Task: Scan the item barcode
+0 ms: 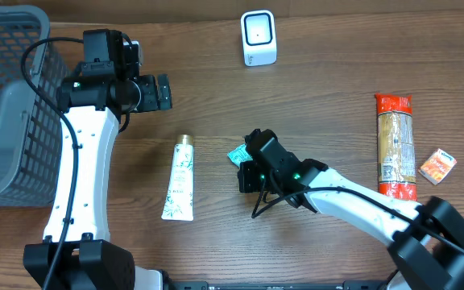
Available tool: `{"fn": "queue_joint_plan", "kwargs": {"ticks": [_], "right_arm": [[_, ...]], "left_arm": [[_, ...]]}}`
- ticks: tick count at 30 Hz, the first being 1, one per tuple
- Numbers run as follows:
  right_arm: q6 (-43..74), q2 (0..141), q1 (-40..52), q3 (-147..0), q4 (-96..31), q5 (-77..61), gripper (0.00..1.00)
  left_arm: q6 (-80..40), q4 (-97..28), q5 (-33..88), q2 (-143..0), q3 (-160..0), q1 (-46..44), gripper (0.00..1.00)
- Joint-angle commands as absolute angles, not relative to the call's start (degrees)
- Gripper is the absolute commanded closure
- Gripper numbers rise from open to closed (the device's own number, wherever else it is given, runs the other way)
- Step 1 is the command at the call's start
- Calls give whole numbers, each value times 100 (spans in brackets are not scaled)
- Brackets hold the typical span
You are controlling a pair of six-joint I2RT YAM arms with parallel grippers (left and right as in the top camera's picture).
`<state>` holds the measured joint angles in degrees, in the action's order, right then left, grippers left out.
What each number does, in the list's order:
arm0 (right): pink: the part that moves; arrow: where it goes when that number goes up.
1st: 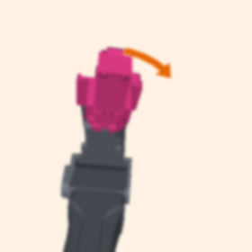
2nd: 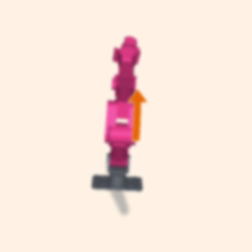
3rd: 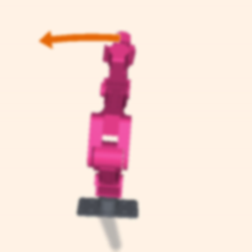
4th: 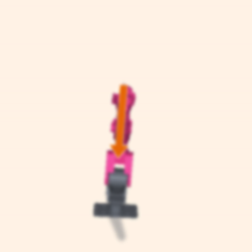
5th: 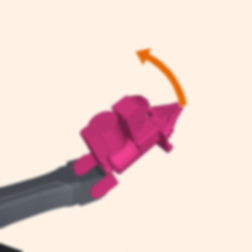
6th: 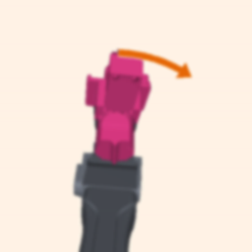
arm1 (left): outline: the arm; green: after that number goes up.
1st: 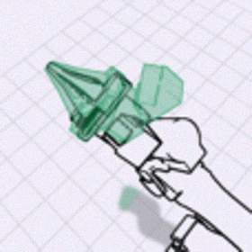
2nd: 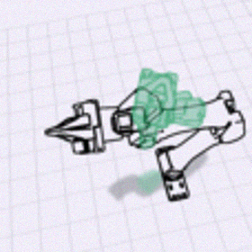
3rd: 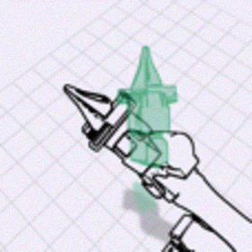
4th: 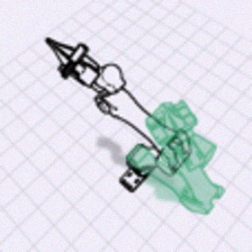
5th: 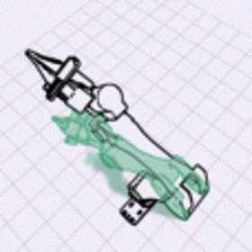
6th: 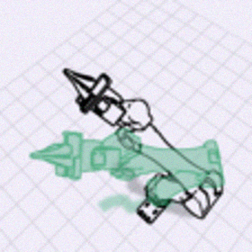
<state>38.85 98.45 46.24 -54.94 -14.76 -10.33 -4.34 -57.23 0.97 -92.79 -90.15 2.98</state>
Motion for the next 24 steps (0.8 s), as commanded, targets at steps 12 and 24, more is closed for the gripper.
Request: {"fn": "queue_joint_plan", "kwargs": {"ticks": [12,24], "right_arm": [[4327,10241,4499,-5437,-1396,-792,96],[4329,10241,3988,-5437,-1310,156,93]], "left_arm": [[-513,-5699,64,-9253,-9080,222,0],[-513,-5697,64,-9253,-9080,222,0]]}}
